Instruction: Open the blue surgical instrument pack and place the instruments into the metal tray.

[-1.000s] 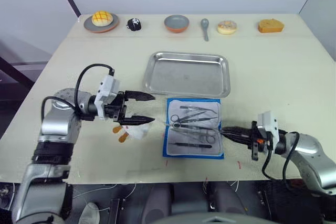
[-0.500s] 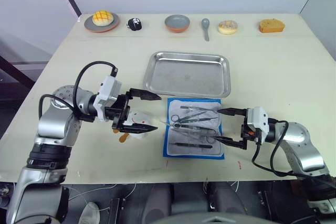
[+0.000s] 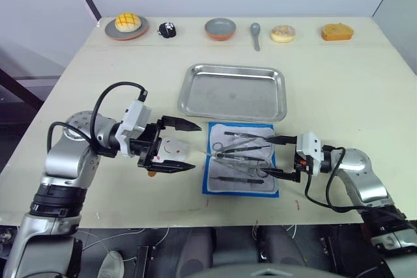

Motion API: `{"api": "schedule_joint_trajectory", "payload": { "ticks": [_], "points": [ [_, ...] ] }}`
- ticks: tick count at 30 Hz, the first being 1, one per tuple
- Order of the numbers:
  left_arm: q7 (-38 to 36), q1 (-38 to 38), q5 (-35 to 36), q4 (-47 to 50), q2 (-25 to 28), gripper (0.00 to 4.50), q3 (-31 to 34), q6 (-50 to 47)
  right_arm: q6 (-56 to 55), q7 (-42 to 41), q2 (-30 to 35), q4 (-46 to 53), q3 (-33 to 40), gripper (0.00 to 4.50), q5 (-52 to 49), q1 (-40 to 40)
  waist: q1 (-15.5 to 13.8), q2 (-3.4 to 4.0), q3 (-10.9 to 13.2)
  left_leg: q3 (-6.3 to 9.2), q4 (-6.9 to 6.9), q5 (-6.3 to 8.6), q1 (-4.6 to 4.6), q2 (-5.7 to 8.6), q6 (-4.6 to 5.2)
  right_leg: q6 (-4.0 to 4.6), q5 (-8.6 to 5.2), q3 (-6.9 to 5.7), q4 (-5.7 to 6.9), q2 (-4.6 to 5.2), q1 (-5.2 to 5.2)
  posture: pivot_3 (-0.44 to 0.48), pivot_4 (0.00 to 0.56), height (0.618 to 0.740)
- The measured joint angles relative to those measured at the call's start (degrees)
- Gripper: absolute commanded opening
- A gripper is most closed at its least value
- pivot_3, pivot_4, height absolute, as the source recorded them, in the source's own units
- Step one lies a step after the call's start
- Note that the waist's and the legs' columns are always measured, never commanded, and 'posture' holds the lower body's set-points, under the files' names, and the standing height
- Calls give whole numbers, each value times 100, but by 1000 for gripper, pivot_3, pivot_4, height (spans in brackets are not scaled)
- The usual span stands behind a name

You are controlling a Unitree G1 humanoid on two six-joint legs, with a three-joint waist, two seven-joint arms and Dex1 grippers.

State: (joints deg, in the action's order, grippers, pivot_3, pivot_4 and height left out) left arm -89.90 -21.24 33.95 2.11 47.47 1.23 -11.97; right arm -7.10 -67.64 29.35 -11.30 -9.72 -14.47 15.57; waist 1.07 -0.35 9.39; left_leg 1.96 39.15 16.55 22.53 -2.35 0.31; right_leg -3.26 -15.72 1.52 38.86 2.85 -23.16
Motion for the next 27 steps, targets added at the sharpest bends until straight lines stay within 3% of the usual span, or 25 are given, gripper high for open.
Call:
{"api": "schedule_joint_trajectory", "payload": {
  "ticks": [17, 20, 27],
  "points": [
    [7, 158, -41, -91, -12, 4500, 1, 139, 375, -36, 151, -40, -229, 4351, 72, 92, 5, -15, -11, -1, -5, 1, -28, 0, 2, 0, 0, 2, -1, 0, 22, 0, 150, 732],
    [7, 148, -105, -202, -74, 4500, -7, 241, 370, -4, 192, -40, -328, 4351, 157, 154, 11, -24, -17, -7, -29, 2, -74, 0, 3, 1, -1, 7, -10, -1, 62, 0, 150, 732],
    [33, -181, -376, -703, -403, 4500, -197, 477, 375, 34, 197, -41, -377, 4351, 197, 173, 9, -59, -45, -6, -30, 2, -79, -1, 3, 2, -1, 7, -10, -2, 64, 0, 150, 732]
  ]
}}
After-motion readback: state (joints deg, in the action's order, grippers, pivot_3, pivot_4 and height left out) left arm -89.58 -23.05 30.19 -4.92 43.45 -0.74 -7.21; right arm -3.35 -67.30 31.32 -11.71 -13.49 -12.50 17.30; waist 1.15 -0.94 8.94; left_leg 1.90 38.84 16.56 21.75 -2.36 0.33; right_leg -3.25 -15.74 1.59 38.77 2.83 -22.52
